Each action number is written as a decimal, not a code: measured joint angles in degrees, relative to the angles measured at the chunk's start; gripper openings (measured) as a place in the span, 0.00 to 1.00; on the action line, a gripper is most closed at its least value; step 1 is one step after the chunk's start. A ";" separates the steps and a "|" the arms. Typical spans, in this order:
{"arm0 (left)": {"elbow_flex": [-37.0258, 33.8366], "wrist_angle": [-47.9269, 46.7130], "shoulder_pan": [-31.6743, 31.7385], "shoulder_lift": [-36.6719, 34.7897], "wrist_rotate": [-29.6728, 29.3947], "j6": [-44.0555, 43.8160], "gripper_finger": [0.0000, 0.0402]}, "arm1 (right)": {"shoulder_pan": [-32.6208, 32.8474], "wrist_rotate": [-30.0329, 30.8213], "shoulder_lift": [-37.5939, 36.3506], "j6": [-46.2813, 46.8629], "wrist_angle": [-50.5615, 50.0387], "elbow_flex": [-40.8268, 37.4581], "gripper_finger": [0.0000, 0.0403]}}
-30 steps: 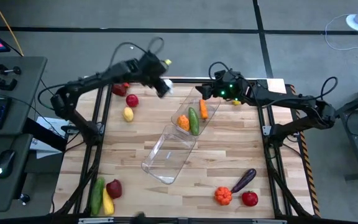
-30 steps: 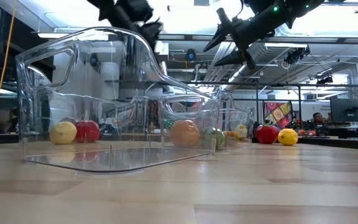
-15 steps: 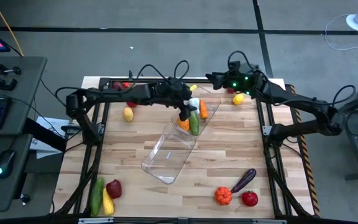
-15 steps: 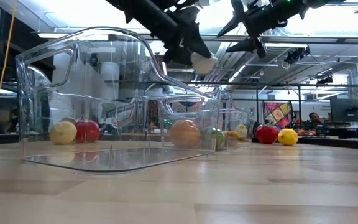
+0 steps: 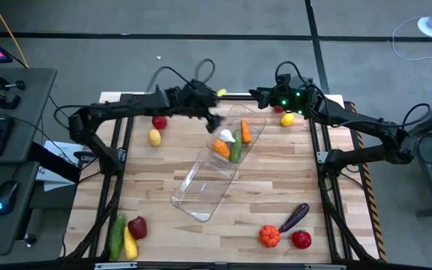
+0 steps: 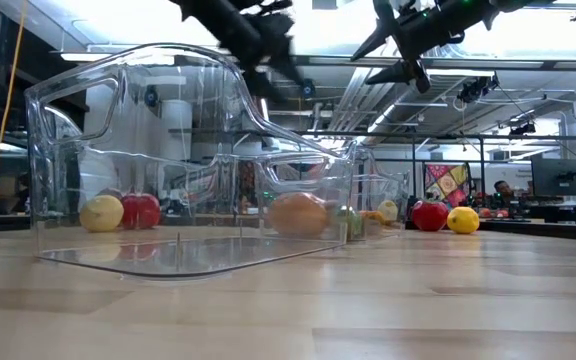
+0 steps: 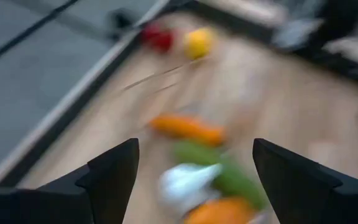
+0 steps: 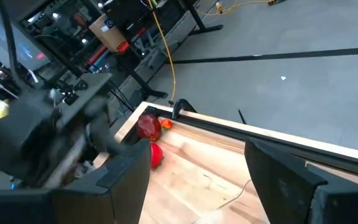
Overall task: Sort produce into baskets
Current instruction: Put the yellow lemon into the bottom transparent bin
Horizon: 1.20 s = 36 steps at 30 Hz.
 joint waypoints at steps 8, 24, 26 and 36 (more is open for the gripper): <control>-0.64 -25.49 11.34 -4.19 -9.68 -9.01 0.75 | 0.00 -0.01 0.00 -0.02 -0.28 0.00 0.63; -29.49 -30.64 0.59 -21.50 -10.07 -45.42 0.75 | 0.00 1.55 0.02 -1.52 -3.03 0.00 0.63; -30.42 -30.48 0.78 -22.71 -12.20 -49.15 0.75 | -0.11 1.70 0.02 -1.52 -2.99 0.00 0.63; -31.74 -18.83 10.39 -19.22 -13.44 -44.93 0.75 | -1.60 1.61 0.02 -0.20 -3.01 0.00 0.63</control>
